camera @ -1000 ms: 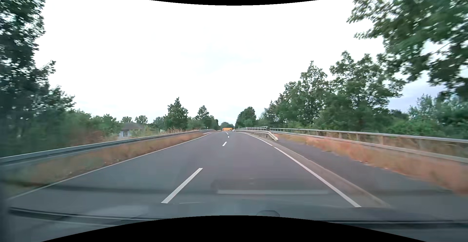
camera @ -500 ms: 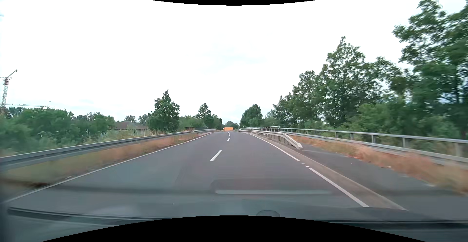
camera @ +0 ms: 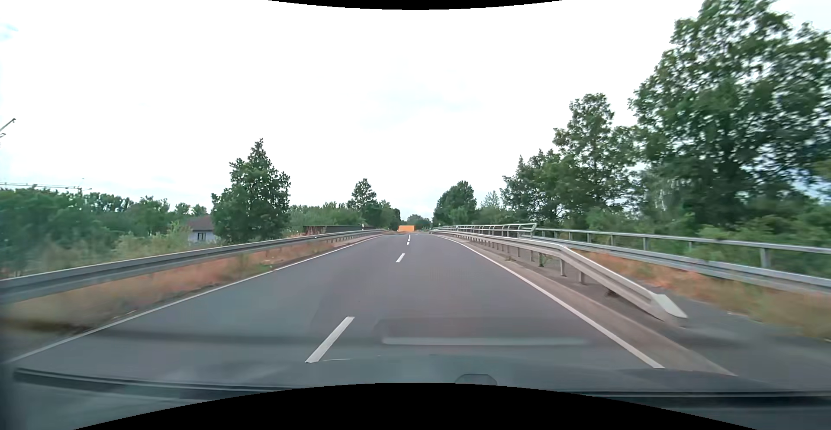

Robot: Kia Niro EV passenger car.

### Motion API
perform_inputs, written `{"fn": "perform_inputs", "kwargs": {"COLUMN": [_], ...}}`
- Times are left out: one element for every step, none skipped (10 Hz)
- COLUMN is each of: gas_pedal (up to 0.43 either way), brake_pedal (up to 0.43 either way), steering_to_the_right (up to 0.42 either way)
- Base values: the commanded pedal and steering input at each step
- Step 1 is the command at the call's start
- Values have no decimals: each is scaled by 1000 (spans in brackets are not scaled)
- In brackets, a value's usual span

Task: Follow the waypoints while adhering to traffic rules and regulations

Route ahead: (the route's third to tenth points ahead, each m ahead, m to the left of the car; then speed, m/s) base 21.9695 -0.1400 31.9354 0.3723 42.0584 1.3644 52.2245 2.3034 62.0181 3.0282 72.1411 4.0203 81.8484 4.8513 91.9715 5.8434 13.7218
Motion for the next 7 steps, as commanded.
{"fn": "perform_inputs", "kwargs": {"gas_pedal": [118, 118, 118, 118, 118, 118, 118], "brake_pedal": [0, 0, 0, 0, 0, 0, 0], "steering_to_the_right": [-15, -15, -15, -14, -14, -14, -13]}}
